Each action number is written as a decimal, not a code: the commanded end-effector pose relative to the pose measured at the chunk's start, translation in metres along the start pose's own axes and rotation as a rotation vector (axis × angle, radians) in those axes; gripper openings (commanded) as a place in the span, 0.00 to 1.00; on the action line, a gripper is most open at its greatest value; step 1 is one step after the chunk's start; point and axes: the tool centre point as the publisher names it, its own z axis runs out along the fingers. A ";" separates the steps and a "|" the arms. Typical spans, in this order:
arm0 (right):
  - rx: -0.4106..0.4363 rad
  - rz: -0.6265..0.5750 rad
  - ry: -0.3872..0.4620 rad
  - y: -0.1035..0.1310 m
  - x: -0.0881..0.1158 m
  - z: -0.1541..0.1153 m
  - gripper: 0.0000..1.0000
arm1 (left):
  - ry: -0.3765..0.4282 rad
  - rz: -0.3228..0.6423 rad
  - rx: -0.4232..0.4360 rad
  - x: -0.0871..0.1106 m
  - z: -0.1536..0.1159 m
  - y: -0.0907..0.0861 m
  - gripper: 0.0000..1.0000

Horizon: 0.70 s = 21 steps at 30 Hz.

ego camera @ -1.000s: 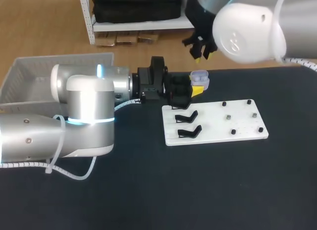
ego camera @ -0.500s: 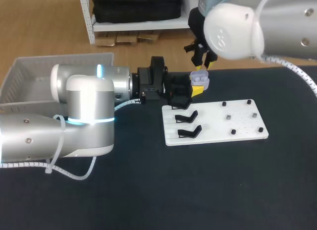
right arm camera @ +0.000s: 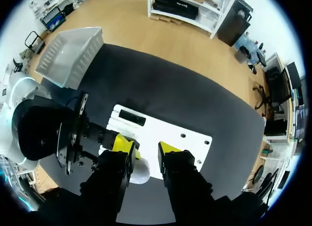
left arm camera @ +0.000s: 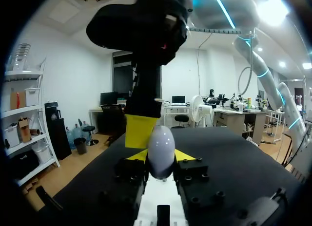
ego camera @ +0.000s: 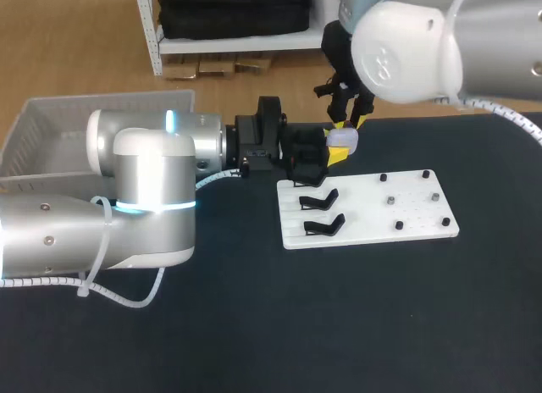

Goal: Pick up each earbud case from the left stands, insert the matching earbuds, close the lid, and place the case in the box.

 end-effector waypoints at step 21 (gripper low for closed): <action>-0.083 0.354 -0.181 -0.063 0.037 -0.036 1.00 | -0.016 0.112 -0.173 -0.017 -0.132 0.048 0.00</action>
